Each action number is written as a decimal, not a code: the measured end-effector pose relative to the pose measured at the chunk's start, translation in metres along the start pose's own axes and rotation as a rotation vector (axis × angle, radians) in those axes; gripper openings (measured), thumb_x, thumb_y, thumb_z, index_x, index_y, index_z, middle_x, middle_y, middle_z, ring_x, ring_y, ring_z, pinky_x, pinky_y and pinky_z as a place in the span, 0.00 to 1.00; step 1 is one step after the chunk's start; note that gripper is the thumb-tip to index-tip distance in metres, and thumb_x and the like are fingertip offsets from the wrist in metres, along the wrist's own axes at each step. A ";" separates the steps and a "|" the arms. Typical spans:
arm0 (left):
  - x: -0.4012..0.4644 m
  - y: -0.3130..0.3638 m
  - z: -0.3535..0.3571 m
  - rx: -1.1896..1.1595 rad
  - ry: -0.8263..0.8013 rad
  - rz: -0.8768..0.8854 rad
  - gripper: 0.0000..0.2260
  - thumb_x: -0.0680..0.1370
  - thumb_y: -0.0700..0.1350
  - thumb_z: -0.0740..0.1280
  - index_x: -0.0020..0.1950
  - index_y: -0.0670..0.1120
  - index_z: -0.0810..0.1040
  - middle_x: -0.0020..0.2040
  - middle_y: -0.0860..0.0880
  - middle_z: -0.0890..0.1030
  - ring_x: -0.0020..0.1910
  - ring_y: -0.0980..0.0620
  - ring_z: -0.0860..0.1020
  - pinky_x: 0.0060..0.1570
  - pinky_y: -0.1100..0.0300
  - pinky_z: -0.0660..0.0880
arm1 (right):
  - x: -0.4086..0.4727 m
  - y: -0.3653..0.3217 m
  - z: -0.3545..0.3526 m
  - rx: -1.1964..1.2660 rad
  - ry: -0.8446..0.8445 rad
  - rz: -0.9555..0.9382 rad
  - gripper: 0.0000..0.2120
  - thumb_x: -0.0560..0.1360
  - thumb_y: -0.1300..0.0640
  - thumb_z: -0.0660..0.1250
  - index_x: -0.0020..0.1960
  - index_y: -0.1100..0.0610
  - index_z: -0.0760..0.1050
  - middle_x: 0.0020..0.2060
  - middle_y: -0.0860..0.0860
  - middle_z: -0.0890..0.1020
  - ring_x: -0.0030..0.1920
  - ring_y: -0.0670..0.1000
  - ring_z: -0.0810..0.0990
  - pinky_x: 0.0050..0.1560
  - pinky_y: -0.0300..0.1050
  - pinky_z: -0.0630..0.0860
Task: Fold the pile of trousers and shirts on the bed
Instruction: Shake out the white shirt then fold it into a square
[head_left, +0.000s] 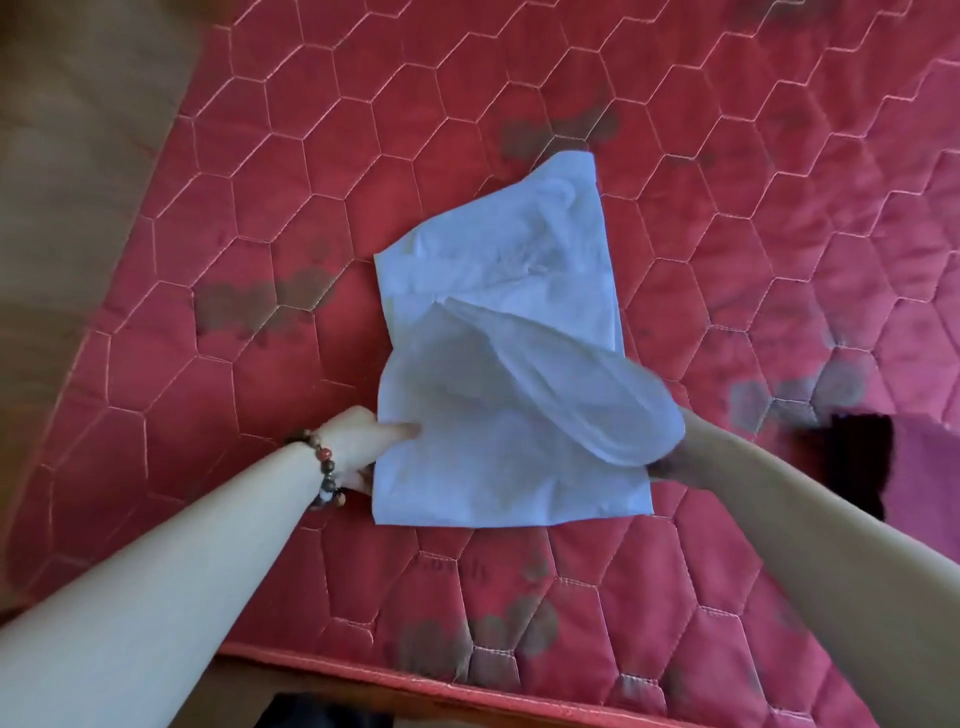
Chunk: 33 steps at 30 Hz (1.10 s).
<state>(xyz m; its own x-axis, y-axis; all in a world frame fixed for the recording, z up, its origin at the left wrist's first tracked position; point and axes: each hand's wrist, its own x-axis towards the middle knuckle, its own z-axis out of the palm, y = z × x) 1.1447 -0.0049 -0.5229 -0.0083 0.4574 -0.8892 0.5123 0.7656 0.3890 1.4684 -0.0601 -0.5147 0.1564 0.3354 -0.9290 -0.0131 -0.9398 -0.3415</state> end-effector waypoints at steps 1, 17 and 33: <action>0.001 0.003 -0.003 0.101 0.076 0.087 0.14 0.72 0.53 0.73 0.42 0.41 0.81 0.36 0.44 0.84 0.36 0.47 0.83 0.35 0.55 0.80 | 0.001 -0.002 -0.002 -0.096 0.060 -0.087 0.06 0.77 0.59 0.64 0.46 0.61 0.78 0.42 0.58 0.83 0.38 0.56 0.82 0.47 0.55 0.82; 0.026 0.057 -0.009 0.046 0.484 0.394 0.10 0.71 0.46 0.75 0.40 0.41 0.78 0.34 0.49 0.80 0.33 0.49 0.77 0.27 0.62 0.67 | 0.042 -0.069 0.009 -0.267 0.394 -0.545 0.04 0.73 0.61 0.67 0.46 0.57 0.79 0.39 0.52 0.83 0.38 0.53 0.81 0.37 0.43 0.76; 0.068 0.100 -0.043 -0.276 0.163 0.281 0.10 0.74 0.44 0.73 0.50 0.38 0.82 0.43 0.42 0.84 0.39 0.45 0.81 0.40 0.54 0.78 | 0.070 -0.130 0.021 -0.115 0.440 -0.596 0.08 0.76 0.54 0.68 0.45 0.59 0.78 0.33 0.49 0.79 0.32 0.49 0.76 0.29 0.39 0.72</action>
<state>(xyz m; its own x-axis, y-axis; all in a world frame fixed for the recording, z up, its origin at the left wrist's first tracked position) 1.1588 0.1221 -0.5338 -0.0487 0.7140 -0.6985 0.2648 0.6835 0.6802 1.4602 0.0865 -0.5384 0.4856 0.7555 -0.4398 0.2970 -0.6158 -0.7298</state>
